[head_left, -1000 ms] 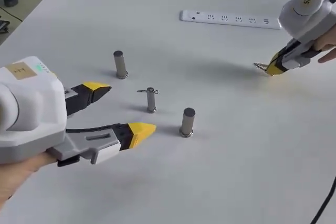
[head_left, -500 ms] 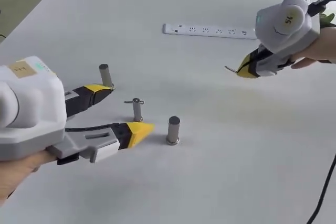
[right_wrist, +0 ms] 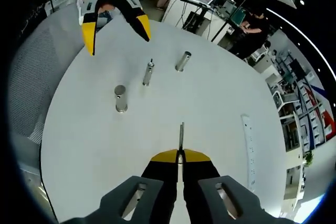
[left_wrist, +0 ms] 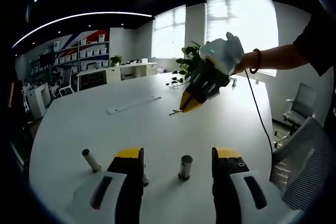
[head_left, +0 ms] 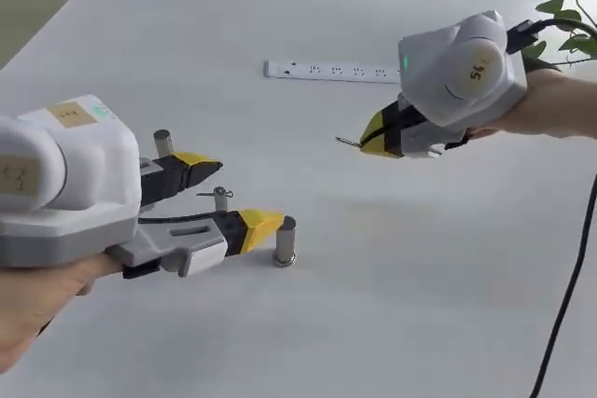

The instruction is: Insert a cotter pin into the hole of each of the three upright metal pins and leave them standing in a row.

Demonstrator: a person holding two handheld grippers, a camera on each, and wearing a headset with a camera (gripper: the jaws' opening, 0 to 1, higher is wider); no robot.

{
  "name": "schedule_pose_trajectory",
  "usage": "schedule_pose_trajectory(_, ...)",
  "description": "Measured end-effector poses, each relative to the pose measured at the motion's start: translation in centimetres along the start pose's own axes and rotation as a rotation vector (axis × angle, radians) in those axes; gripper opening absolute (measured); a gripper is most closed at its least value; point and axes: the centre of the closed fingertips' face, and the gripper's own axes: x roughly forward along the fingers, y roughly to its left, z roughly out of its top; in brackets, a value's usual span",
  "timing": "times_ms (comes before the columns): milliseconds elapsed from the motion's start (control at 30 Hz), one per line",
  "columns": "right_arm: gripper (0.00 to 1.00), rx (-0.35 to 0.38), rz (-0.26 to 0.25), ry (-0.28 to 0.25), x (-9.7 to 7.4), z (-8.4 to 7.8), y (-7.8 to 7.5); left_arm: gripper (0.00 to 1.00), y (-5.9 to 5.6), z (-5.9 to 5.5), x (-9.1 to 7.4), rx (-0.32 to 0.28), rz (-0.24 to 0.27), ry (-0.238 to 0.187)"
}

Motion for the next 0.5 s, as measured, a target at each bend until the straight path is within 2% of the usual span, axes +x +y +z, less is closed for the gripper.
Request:
schedule_pose_trajectory(100,0.0,-0.025,0.015,-0.009,-0.2,1.1,1.1,0.44,-0.2,0.0,0.4,-0.042,-0.019,0.008)
schedule_pose_trajectory(267,0.0,-0.069,0.023,-0.025,-0.1,2.3,2.0,0.38,-0.3,-0.1,0.8,-0.07,-0.03,0.026)
schedule_pose_trajectory(433,0.0,-0.11,0.02,-0.061,-0.5,4.5,3.3,0.32,-0.4,0.1,1.2,-0.165,-0.057,0.024)
schedule_pose_trajectory(500,0.0,-0.12,0.014,-0.077,-0.5,5.0,3.3,0.3,-0.6,0.1,1.4,-0.22,-0.071,0.025)
